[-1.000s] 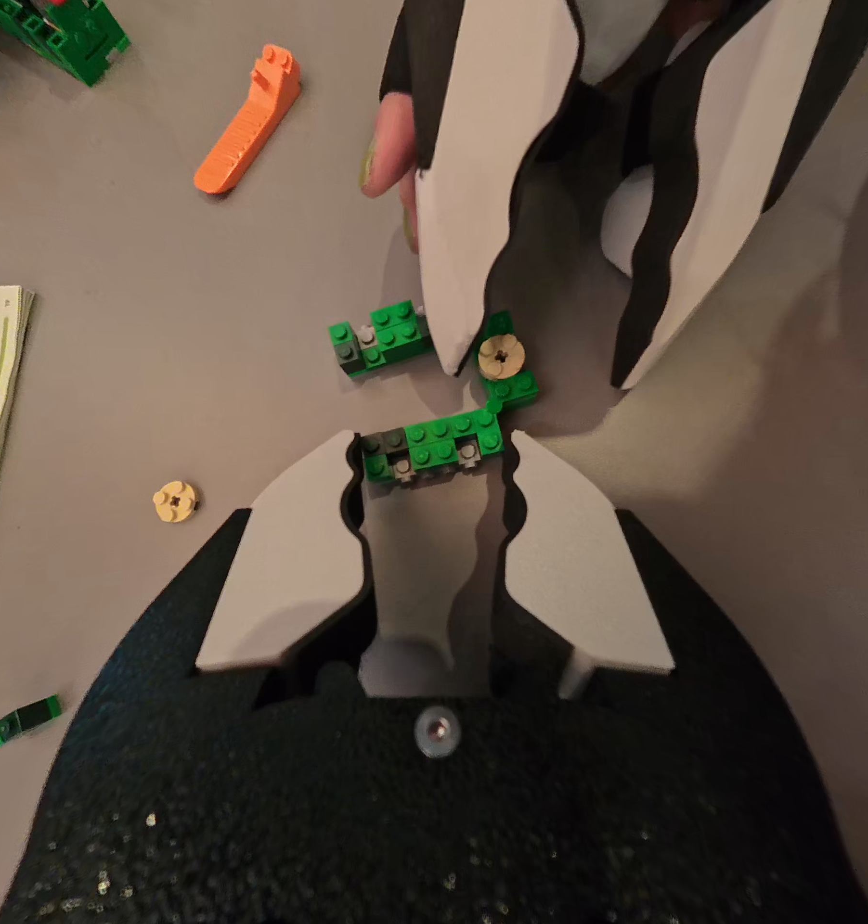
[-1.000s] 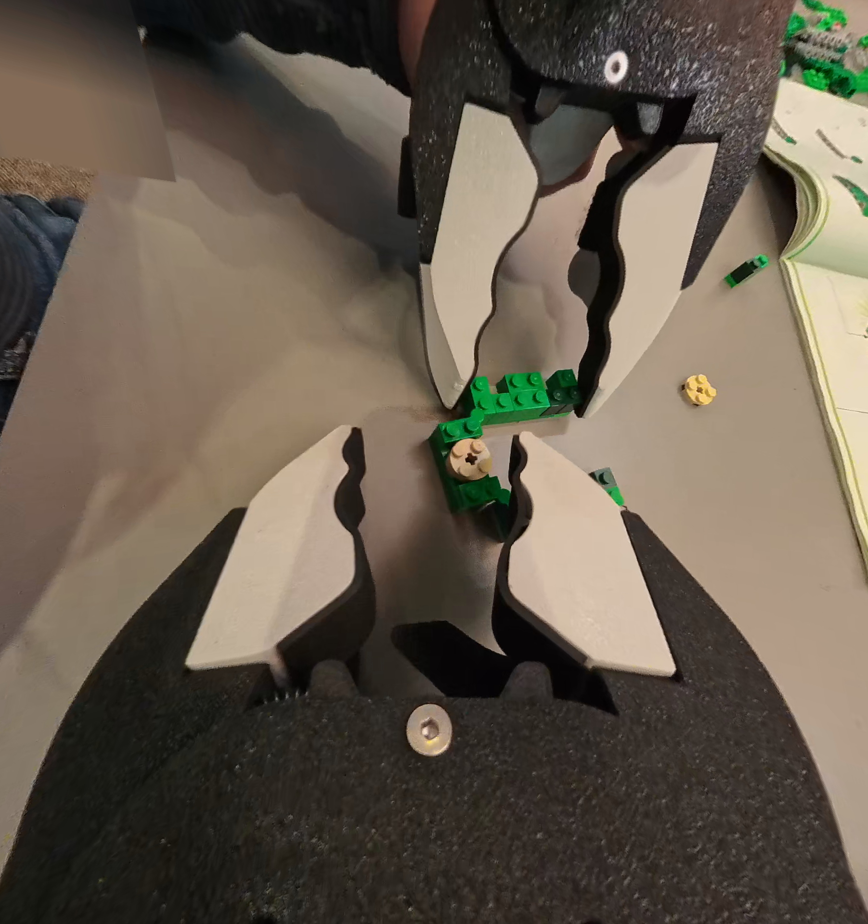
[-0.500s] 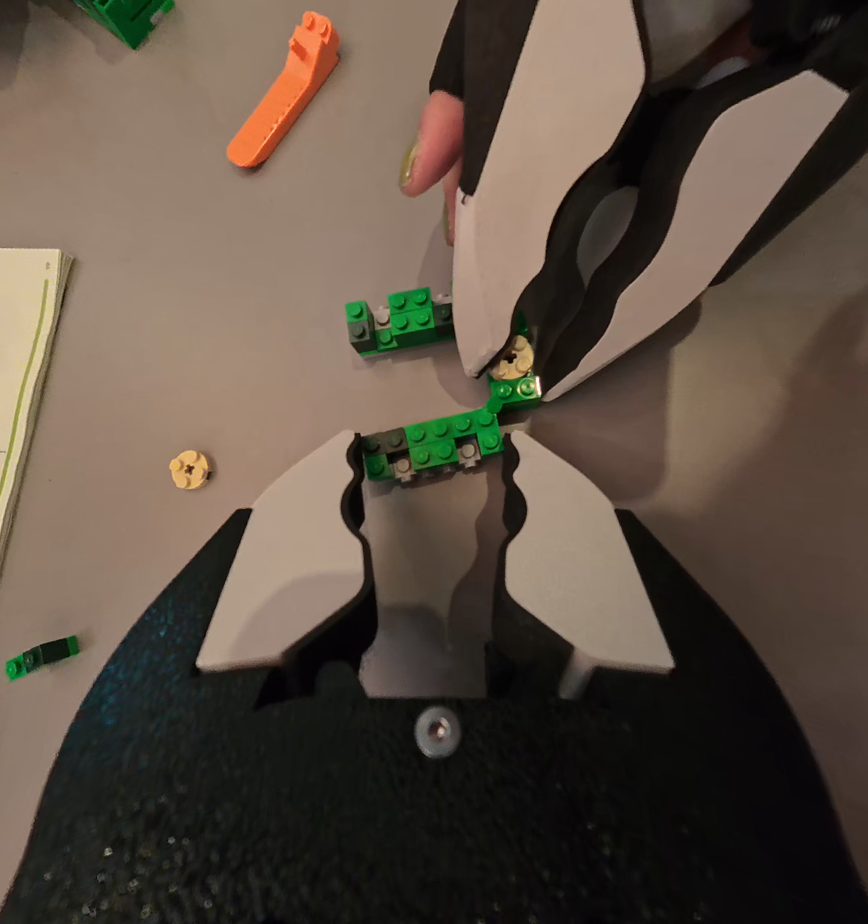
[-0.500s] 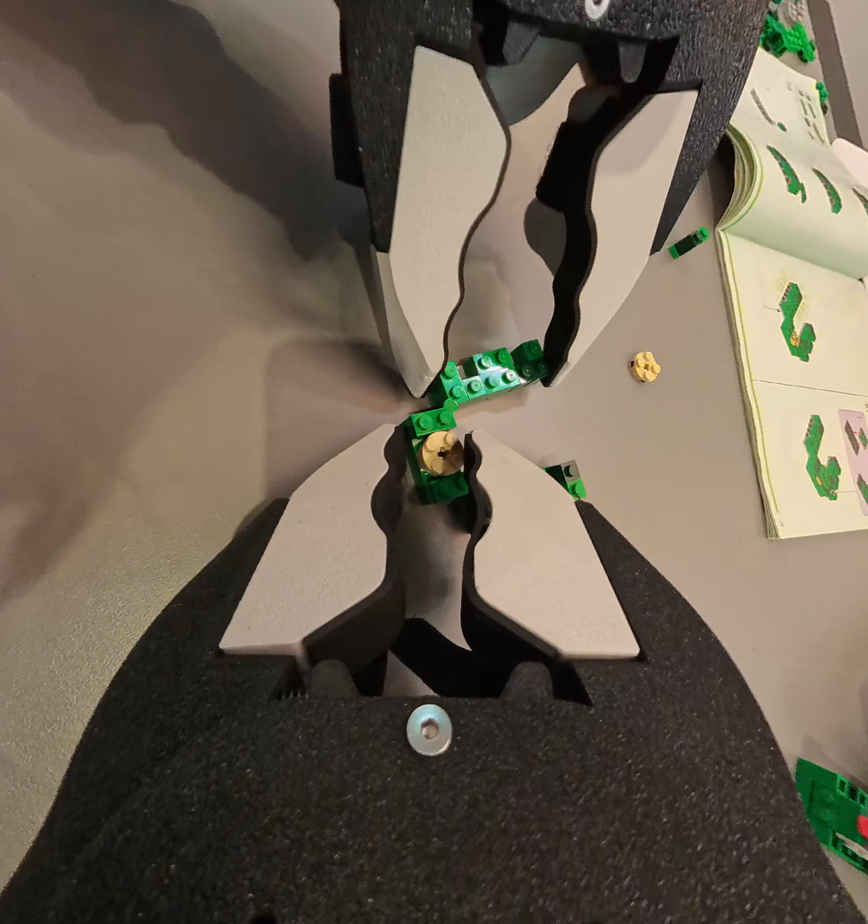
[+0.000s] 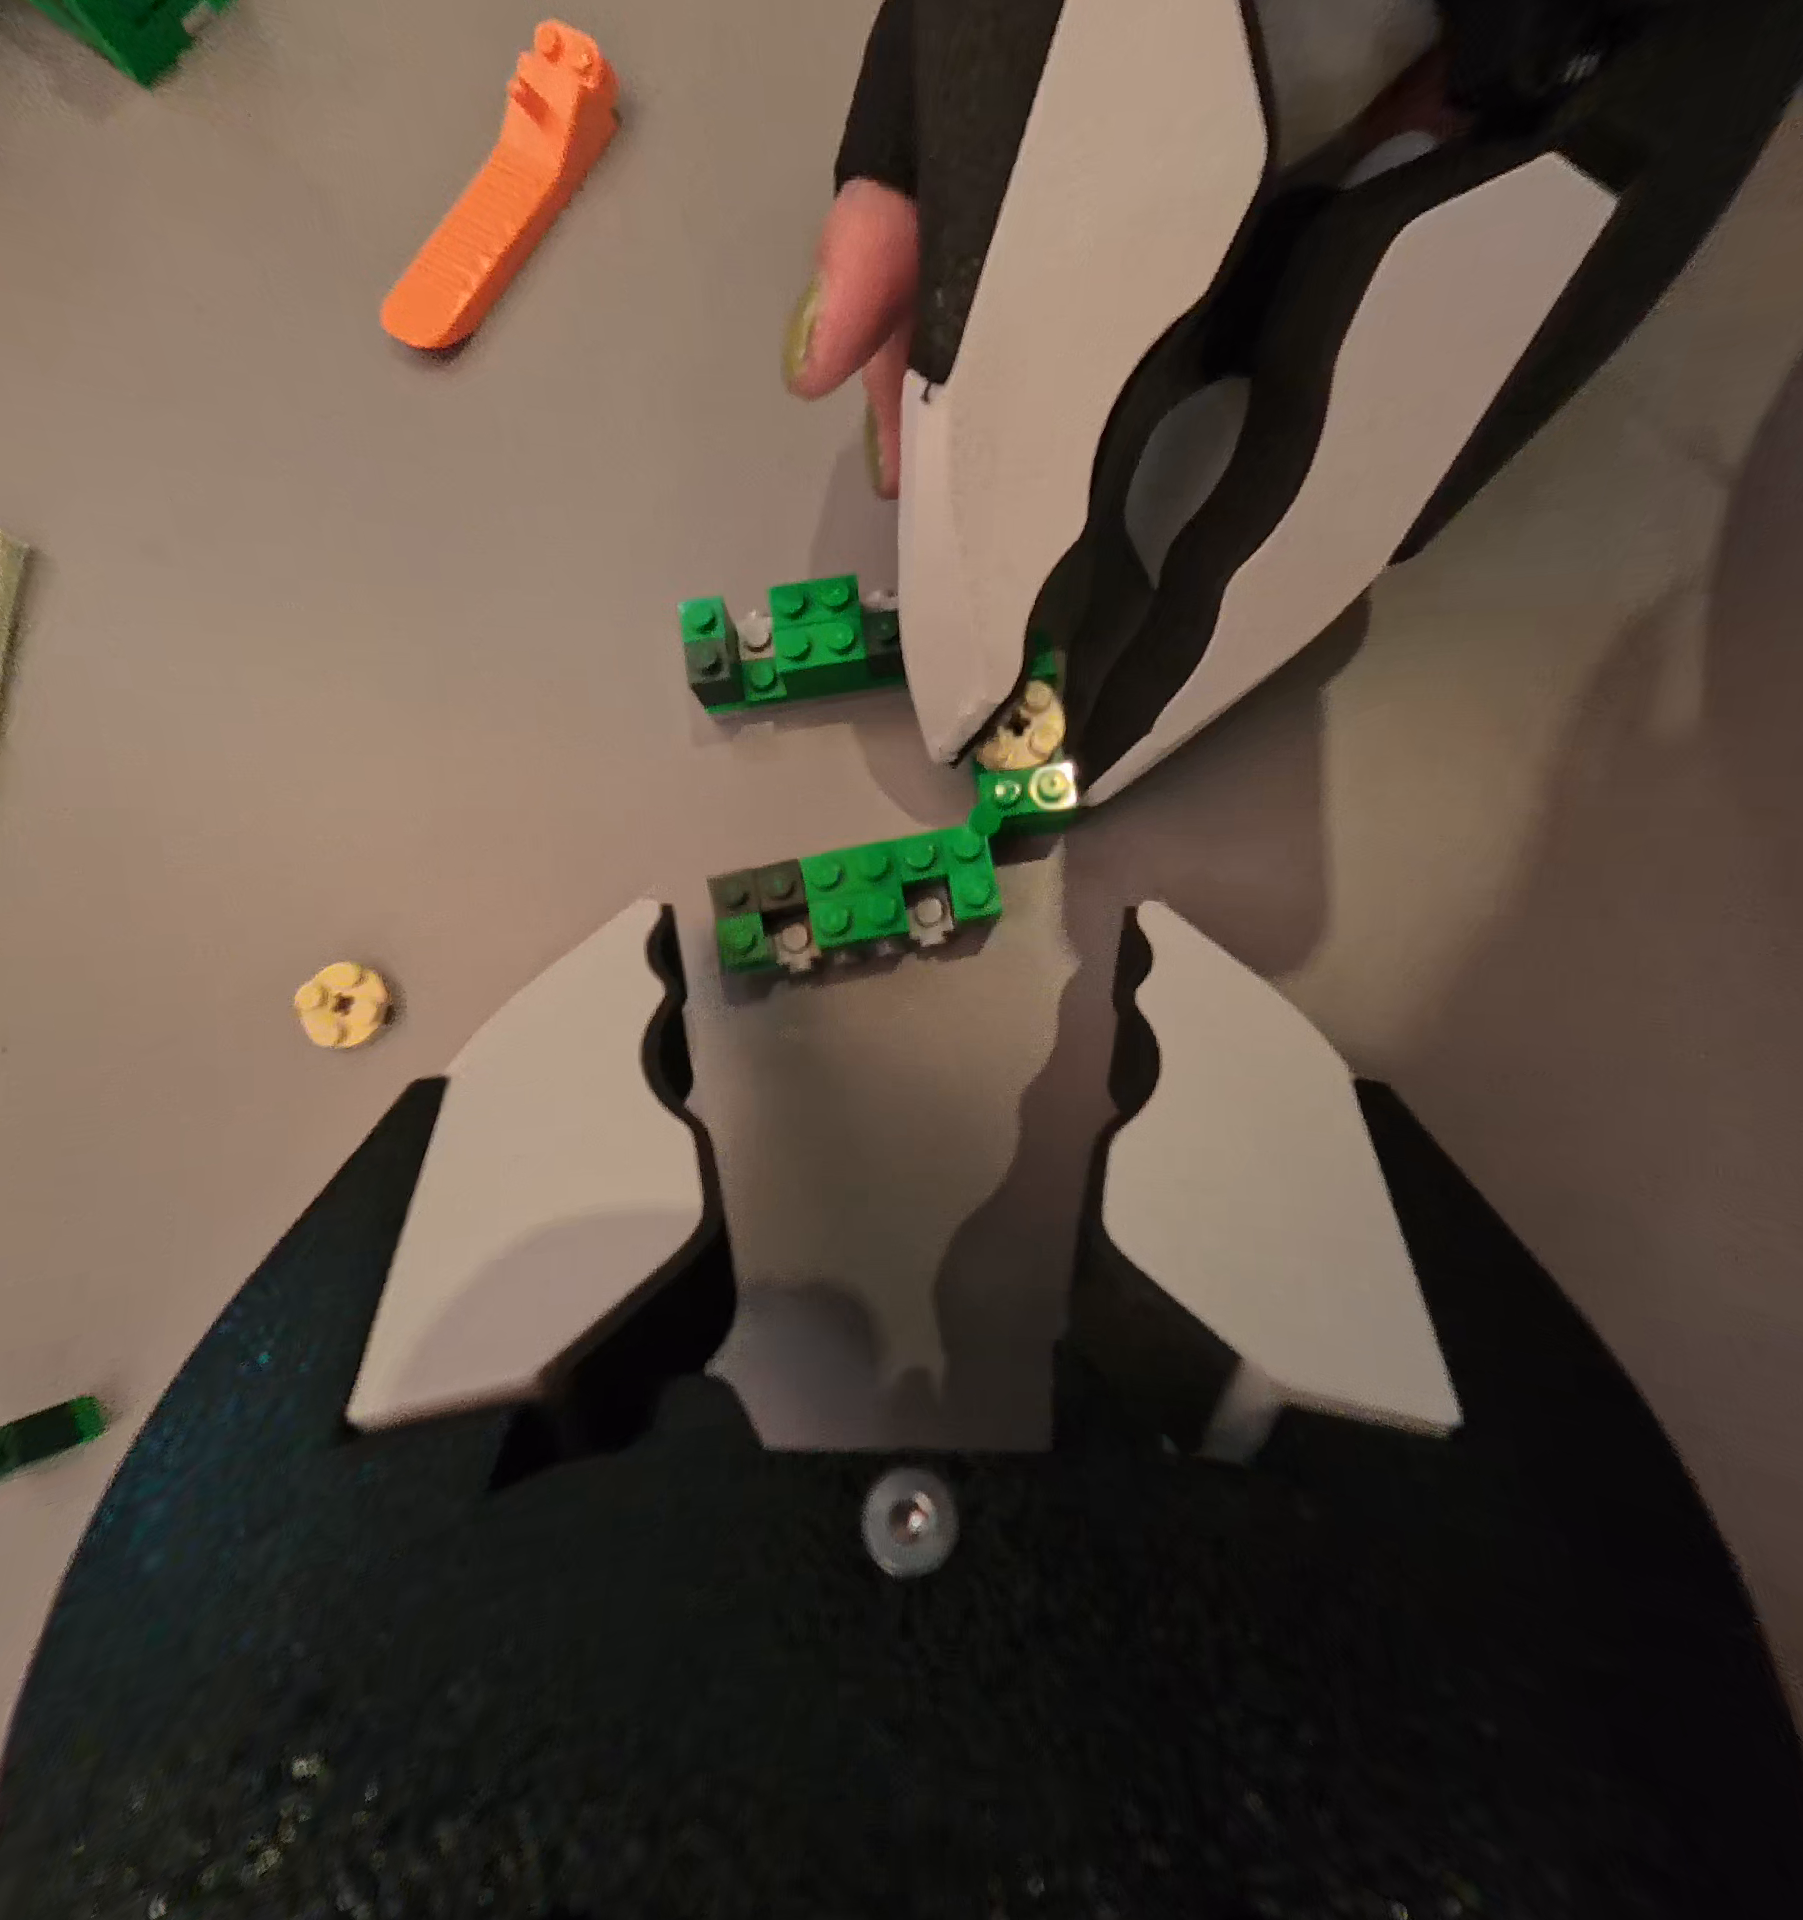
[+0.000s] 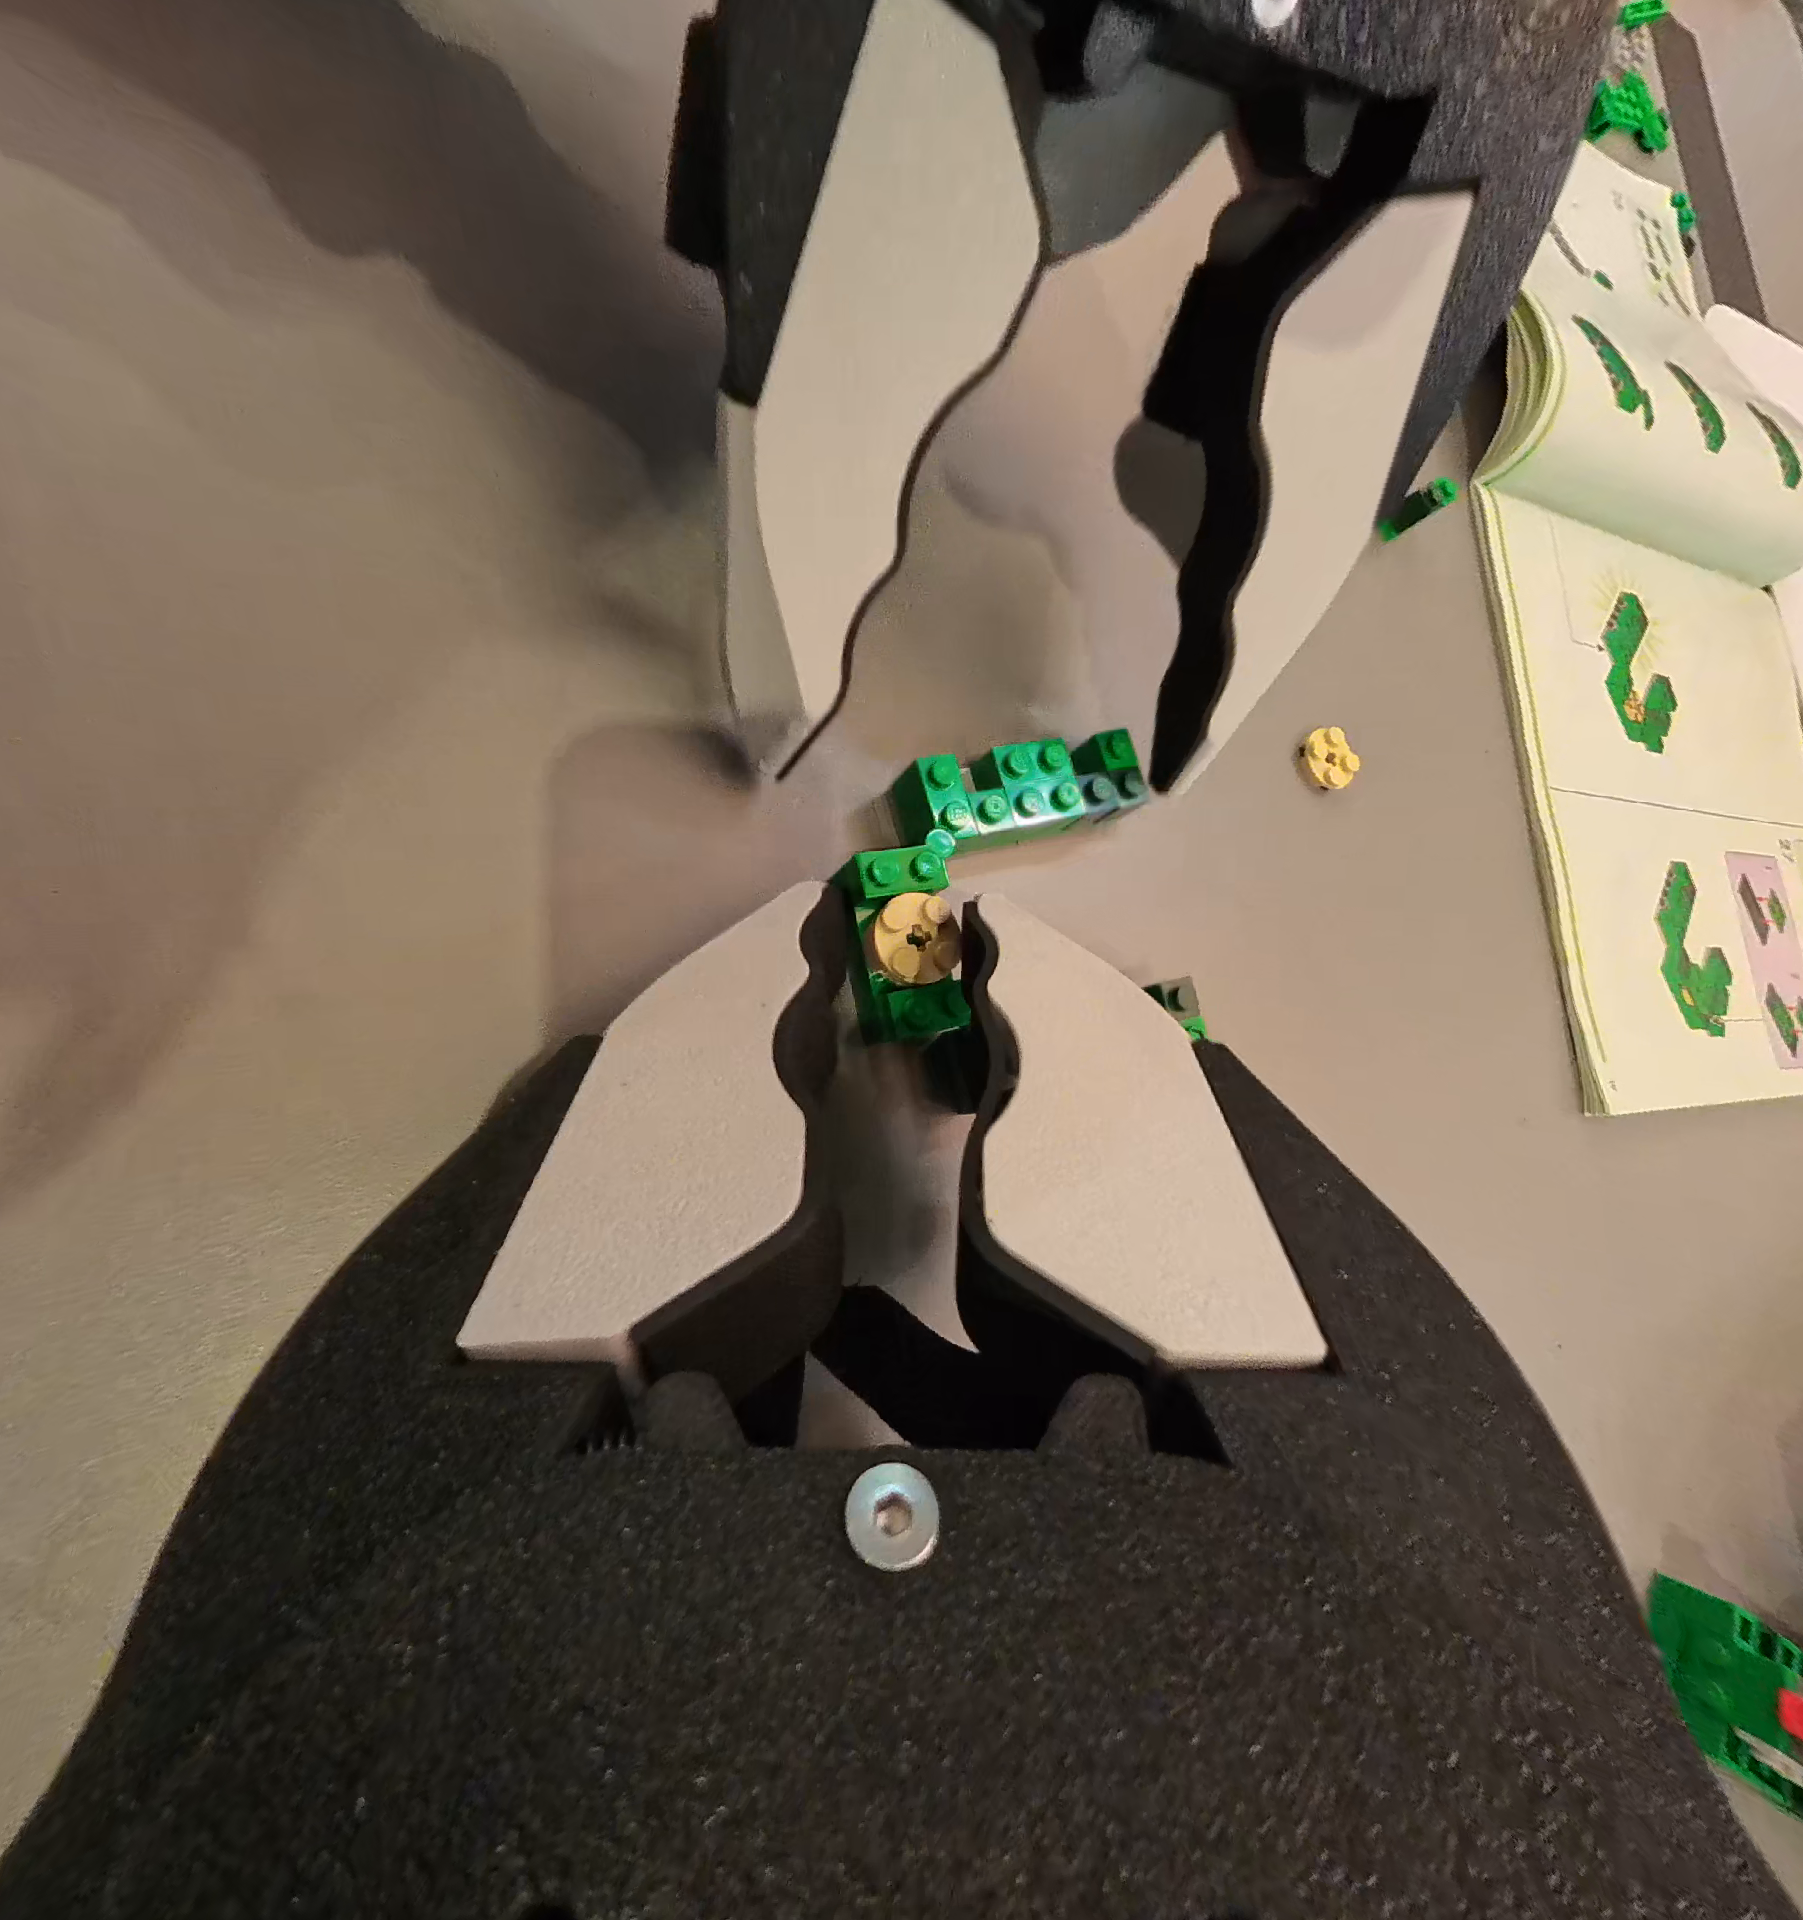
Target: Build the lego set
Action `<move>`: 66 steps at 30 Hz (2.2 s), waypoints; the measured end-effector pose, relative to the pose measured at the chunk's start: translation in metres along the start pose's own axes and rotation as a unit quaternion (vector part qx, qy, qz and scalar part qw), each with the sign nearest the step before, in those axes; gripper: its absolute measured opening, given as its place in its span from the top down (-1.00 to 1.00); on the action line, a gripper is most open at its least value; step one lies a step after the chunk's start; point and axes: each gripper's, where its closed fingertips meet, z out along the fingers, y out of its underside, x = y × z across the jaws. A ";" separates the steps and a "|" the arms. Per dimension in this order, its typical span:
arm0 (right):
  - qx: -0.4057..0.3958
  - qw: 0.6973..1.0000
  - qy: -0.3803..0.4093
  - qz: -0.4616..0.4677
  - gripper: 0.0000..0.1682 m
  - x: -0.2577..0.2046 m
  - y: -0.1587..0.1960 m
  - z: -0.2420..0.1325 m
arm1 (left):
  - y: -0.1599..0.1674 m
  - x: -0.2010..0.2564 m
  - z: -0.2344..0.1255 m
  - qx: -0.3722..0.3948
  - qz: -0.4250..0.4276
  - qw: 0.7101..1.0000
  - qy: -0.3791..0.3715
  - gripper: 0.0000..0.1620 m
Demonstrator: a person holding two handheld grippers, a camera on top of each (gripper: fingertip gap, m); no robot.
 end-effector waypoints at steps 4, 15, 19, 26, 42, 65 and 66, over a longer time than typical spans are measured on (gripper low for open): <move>-0.014 1.000 0.025 0.011 0.75 0.013 0.009 -0.002 | -0.005 -0.003 -0.011 0.045 -0.026 0.999 0.008 0.09; -0.016 0.999 0.035 0.038 0.77 0.025 0.018 -0.004 | -0.011 -0.011 0.012 0.029 -0.028 0.998 0.043 0.12; -0.013 0.999 0.033 0.040 0.77 0.025 0.018 -0.004 | -0.011 -0.011 0.012 0.024 -0.023 0.999 0.039 0.11; -0.011 0.999 0.031 0.038 0.77 0.025 0.018 -0.004 | -0.018 -0.014 0.002 0.055 -0.039 0.997 0.045 0.15; -0.011 0.998 0.043 0.037 0.77 0.030 0.020 -0.005 | -0.017 -0.031 -0.002 0.056 -0.040 0.998 0.003 0.10; 0.206 0.785 0.550 0.195 0.86 0.222 0.063 -0.123 | 0.015 -0.231 -0.142 0.298 -0.174 0.782 -0.519 0.12; 0.213 0.785 0.546 0.202 0.89 0.228 0.064 -0.120 | 0.017 -0.233 -0.144 0.297 -0.166 0.782 -0.522 0.12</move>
